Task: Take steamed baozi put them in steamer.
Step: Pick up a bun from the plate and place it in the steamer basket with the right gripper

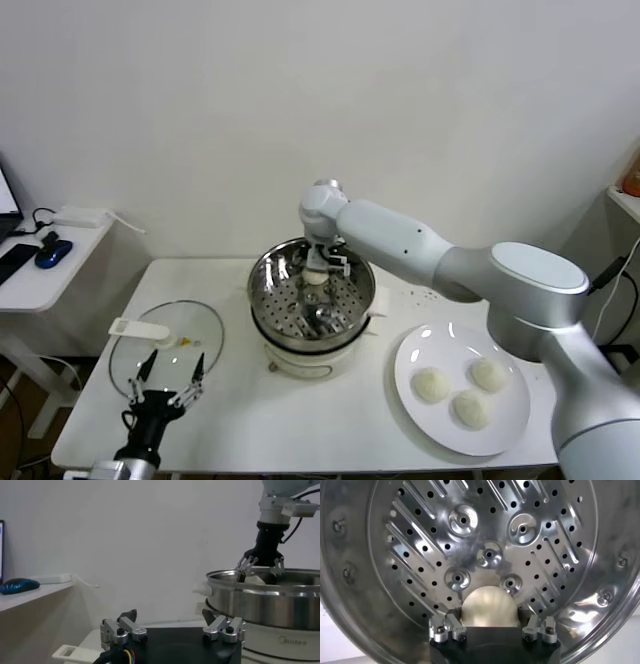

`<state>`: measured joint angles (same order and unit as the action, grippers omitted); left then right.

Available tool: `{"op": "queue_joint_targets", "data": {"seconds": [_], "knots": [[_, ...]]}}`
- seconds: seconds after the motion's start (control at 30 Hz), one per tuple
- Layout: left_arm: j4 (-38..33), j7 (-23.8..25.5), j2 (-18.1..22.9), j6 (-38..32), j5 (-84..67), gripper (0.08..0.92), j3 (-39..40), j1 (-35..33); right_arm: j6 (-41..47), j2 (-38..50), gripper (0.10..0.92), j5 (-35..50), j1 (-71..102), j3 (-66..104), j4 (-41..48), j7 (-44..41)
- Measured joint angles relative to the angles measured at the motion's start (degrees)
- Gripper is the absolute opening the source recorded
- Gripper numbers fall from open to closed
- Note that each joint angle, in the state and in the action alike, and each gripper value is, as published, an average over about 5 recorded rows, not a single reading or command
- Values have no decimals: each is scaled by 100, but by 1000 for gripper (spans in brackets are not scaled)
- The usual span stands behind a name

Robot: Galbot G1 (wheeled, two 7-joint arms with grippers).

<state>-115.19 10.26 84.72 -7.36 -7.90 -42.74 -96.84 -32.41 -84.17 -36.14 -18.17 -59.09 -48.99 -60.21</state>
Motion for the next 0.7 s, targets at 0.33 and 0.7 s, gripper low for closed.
{"op": "queue_joint_targets", "data": {"seconds": [0.33, 0.7], "knots": [[-27, -12, 12, -10, -7, 823, -17, -50, 24, 152, 823, 357, -224, -98, -179, -196], [-91, -20, 21, 0, -12, 823, -33, -70, 846, 1065, 823, 2162, -1317, -908, -1283, -359]]}}
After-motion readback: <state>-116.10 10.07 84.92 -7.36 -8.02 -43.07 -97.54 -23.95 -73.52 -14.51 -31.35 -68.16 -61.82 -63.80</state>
